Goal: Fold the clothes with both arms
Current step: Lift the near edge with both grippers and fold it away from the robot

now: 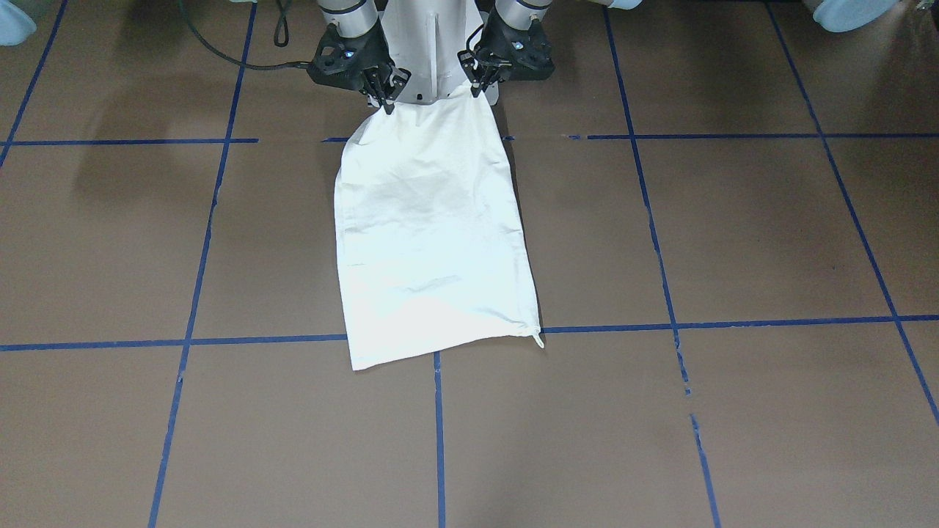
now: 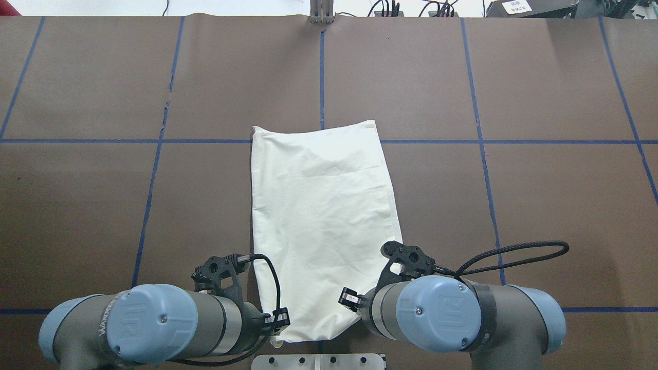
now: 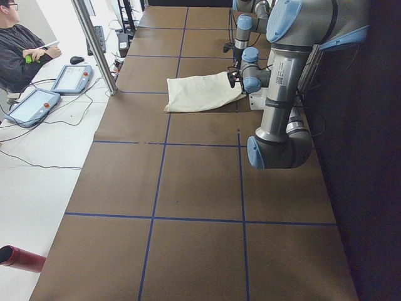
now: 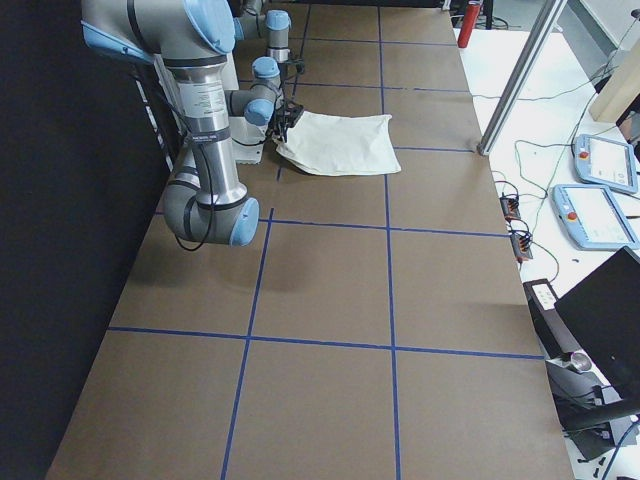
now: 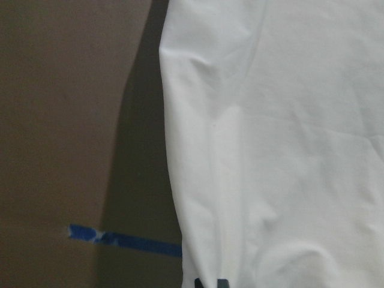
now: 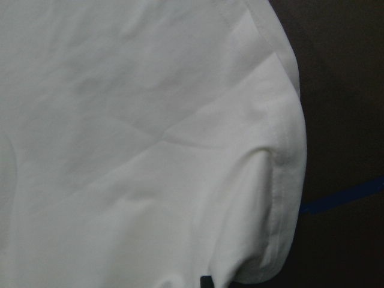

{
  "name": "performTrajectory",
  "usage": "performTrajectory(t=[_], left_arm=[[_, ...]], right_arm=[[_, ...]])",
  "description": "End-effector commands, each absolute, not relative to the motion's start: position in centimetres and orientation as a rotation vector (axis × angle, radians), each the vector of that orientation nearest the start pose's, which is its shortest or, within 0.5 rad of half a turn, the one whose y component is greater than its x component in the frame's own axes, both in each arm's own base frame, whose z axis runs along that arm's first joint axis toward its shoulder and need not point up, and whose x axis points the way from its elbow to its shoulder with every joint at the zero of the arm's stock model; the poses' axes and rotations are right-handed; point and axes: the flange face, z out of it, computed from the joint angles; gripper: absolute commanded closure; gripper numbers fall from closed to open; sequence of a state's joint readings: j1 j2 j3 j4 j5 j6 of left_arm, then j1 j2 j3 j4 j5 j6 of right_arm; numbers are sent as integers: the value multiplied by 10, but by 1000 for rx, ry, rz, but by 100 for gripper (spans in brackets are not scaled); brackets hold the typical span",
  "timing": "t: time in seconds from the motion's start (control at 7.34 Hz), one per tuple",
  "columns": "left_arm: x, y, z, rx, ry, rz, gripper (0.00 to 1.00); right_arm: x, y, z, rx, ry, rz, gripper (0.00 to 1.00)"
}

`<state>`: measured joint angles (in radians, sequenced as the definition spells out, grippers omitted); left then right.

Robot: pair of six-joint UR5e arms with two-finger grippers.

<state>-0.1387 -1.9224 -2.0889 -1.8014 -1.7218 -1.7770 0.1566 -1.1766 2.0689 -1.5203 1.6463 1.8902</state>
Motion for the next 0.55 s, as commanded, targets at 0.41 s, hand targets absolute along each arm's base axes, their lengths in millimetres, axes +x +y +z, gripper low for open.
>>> performTrajectory(t=[0.41], left_arm=[[457, -340, 182, -64, 1171, -378, 100]], right_arm=[[-494, -381, 241, -105, -1071, 560, 100]])
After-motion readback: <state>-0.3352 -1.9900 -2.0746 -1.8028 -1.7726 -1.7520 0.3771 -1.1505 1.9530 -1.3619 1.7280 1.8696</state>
